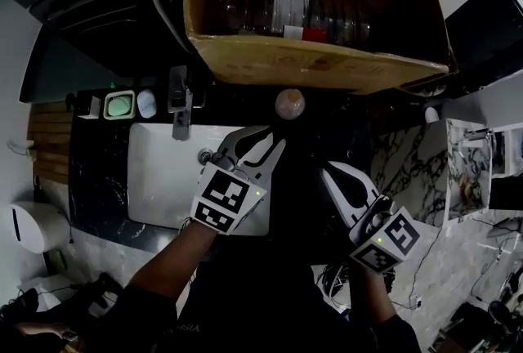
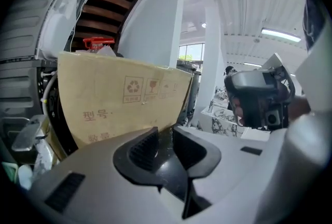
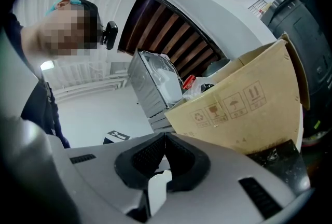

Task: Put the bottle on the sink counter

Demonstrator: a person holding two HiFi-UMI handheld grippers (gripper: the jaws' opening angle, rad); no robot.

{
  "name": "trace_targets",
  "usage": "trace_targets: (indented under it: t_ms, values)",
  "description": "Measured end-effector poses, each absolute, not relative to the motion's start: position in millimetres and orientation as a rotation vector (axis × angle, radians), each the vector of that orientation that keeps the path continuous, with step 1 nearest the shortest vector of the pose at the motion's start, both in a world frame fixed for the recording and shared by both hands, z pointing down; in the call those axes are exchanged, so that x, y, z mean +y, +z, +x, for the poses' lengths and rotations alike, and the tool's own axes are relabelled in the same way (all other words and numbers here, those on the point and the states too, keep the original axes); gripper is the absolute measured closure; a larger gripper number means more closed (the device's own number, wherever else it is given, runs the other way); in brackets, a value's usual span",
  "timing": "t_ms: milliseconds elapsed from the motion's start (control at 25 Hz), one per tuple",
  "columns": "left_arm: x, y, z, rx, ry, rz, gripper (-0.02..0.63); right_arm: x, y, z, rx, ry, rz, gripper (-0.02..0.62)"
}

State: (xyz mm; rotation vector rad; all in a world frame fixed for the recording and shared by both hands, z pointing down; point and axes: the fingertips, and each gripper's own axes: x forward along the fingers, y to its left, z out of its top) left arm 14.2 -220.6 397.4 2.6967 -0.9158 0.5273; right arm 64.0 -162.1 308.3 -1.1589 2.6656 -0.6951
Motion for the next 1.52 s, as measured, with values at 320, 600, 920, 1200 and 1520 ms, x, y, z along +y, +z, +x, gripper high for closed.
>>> trace_targets:
  t_ms: [320, 600, 920, 1200, 1520]
  values:
    - [-205, 371, 4, -0.924, 0.502, 2.747, 0.565, -151, 288, 48, 2.667, -0.652, -1.115, 0.569]
    - [-191, 350, -8, -0.92, 0.463, 2.781, 0.594, -139, 277, 33, 2.688, -0.608, -1.099, 0.569]
    - [-179, 334, -19, -0.914, 0.438, 2.809, 0.598, -127, 269, 23, 2.713, -0.569, -1.1, 0.569]
    - [-170, 330, -25, -0.905, 0.43, 2.826, 0.598, -121, 269, 19, 2.714, -0.561, -1.129, 0.569]
    - [-164, 324, -27, -0.893, 0.416, 2.833, 0.598, -115, 274, 20, 2.74, -0.553, -1.155, 0.569]
